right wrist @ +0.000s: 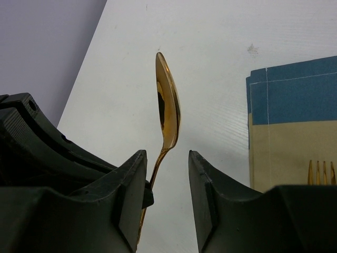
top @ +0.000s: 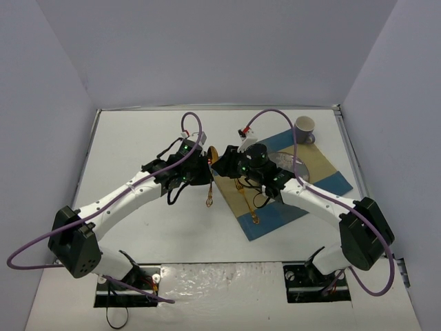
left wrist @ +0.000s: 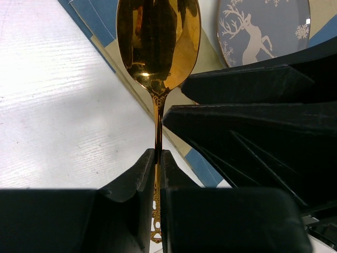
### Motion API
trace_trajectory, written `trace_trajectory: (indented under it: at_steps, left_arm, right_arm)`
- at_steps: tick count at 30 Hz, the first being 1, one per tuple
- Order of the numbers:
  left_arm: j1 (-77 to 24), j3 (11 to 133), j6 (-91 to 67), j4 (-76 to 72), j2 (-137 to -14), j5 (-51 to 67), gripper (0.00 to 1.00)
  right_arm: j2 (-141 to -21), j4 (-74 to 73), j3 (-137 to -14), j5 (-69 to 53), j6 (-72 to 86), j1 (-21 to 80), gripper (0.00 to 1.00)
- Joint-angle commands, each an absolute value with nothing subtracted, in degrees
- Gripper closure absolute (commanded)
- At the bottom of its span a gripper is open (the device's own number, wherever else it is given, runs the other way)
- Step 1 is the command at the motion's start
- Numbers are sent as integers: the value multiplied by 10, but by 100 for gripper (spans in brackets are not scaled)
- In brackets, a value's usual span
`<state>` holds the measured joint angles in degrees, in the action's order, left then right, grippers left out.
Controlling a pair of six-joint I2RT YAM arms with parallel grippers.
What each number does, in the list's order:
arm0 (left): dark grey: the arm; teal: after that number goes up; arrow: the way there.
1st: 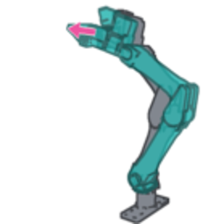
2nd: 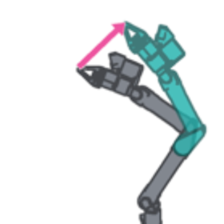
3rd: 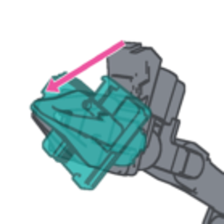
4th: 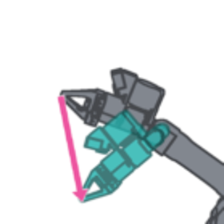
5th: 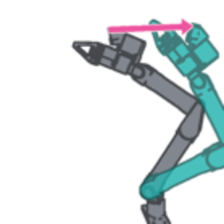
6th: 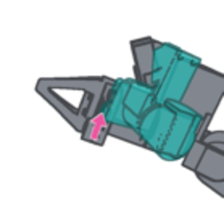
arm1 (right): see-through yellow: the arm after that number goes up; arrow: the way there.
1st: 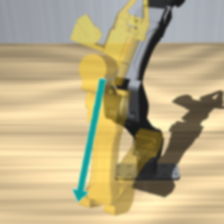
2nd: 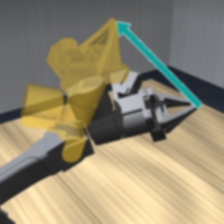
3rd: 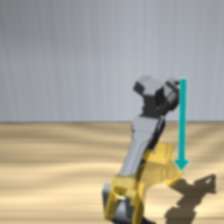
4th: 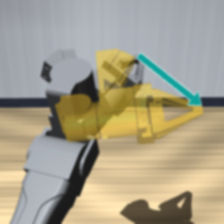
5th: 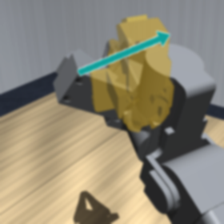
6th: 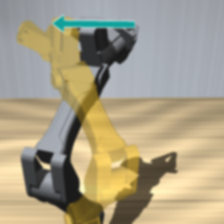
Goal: Set the dinner table for one person
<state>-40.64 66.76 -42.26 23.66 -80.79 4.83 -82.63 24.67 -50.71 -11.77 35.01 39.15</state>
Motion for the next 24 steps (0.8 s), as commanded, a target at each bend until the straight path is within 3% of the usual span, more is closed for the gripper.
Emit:
trace_trajectory:
  at_steps: [1, 6, 24]
  left_arm:
    - [-413, 701, -425, 198, -795, 36, 100]
    - [-418, 705, -422, 198, -799, 31, 100]
    - [-437, 710, -411, 218, -801, 11, 100]
  right_arm:
    - [-829, 305, -530, -107, 362, 399, 67]
    - [-832, 307, -528, -112, 365, 401, 75]
    - [-821, 267, -549, -54, 303, 392, 78]
